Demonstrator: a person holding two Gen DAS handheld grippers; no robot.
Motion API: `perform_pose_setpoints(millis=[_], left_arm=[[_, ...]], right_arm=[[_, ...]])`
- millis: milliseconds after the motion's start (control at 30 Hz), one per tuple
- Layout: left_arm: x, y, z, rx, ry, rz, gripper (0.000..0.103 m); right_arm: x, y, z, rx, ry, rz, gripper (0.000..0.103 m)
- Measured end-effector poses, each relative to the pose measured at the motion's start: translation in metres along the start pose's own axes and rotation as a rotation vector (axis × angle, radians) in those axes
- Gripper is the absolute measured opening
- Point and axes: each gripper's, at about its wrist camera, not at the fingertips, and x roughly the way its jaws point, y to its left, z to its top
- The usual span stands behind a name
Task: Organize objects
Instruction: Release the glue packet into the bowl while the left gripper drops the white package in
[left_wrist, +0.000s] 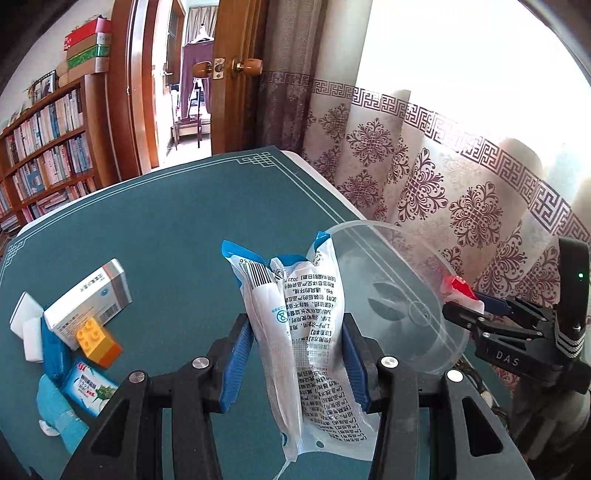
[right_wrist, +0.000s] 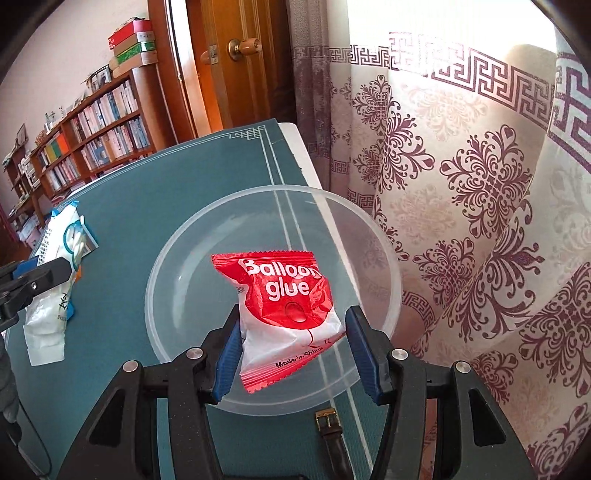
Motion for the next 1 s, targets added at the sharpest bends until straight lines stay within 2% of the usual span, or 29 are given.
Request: perform_pose_setpoints(millis=[267,700,767,867,1000], left_arm=[[0.028,-0.031,0.016,0.045,0.025,-0.079,0.050],[0.066,-0.062,0.050,0.073,-0.015,-0.151,0.051],[0.071,-0.065,0.052,0.074,-0.024,-0.153,0.056],[0.072,-0.064,0.054,0.074,-0.045,-0.142,0.076],[0.065,-0.055,0.050,0.071,-0.062,-0.121,0.078]], right_arm=[[0.004,-0.004,0.003,0.002,-0.003,0.002,0.056],[0.009,-0.013,0.011,0.012,-0.003,-0.032,0.056],[0.007,-0.014,0.014,0.012,-0.013,-0.036,0.056],[0.009,-0.013,0.016,0.015,-0.016,-0.043,0.056],[0.013,-0.013,0.016,0.018,-0.005,-0.049,0.056]])
